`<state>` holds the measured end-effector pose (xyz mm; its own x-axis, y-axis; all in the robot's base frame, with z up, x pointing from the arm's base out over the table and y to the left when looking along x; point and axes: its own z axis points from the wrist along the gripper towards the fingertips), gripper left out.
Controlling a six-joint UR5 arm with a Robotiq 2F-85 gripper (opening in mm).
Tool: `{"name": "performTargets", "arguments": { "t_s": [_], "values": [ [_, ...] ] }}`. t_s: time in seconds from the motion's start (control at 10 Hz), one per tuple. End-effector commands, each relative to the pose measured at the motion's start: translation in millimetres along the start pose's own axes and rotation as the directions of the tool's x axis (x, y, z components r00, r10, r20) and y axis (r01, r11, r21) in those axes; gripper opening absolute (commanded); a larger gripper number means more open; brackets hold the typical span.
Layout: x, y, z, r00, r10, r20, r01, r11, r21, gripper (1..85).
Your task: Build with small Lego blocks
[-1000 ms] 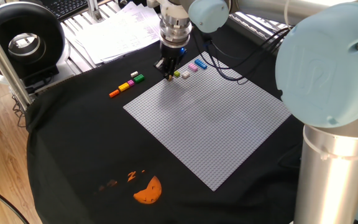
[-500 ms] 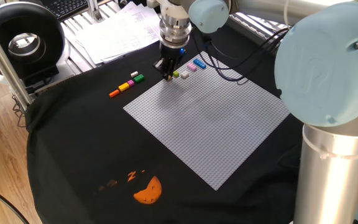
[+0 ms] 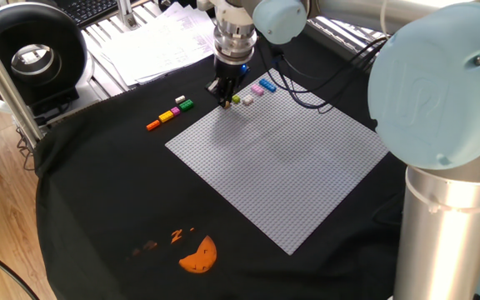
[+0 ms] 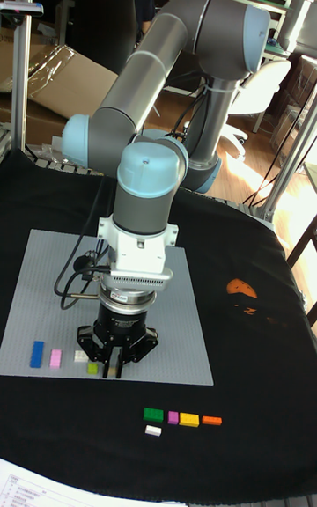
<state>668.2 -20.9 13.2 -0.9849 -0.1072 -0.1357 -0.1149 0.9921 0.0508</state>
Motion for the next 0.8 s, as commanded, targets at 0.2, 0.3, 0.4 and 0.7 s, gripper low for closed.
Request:
{"name": "performTargets", "arguments": {
  "t_s": [0.2,0.3,0.4,0.7],
  "values": [
    [-9.8,7.2,-30.8,1.000,-0.025,-0.009,0.024,0.999,-0.031,51.7],
    [-11.5,2.7,-37.4,1.000,0.004,-0.027,-0.005,1.000,-0.007,33.7],
    [-17.0,-1.5,-44.4,0.999,0.021,-0.030,-0.021,1.000,0.009,12.7],
    [-27.9,-4.7,-61.7,0.999,0.015,-0.046,-0.015,1.000,0.010,1.7]
  ]
}}
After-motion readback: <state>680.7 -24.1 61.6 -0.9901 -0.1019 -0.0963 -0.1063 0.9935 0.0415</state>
